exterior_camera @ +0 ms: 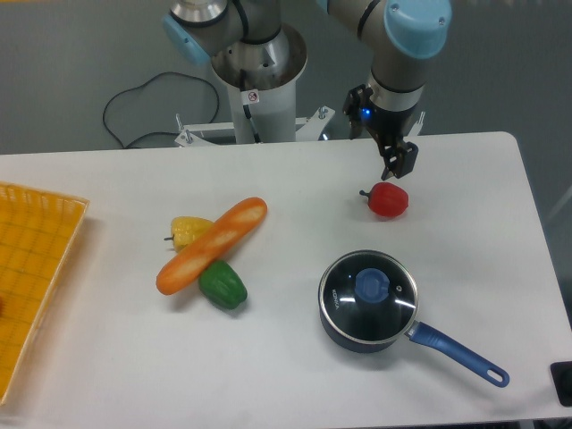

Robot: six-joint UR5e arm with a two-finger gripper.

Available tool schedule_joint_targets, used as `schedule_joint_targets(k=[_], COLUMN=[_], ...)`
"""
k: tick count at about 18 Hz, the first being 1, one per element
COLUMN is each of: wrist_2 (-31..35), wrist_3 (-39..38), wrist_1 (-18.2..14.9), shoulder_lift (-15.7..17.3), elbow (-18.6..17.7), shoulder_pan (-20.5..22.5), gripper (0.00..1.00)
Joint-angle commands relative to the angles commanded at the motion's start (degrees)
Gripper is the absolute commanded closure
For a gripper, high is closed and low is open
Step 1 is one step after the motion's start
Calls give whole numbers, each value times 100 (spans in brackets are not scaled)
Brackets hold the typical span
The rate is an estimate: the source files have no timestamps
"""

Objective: Open the lid

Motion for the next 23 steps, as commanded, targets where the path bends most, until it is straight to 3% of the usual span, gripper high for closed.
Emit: schedule_joint_targets(k=[15,19,23], wrist_2=[-53,-62,-61], wrist_3=[-439,-1272,-1572], wrist_1=[-9,-17,0], shoulder_lift=[-106,-106,-193], elbow=[18,70,79], shoulder_pan=[-9,-27,-44], gripper=[0,0,0])
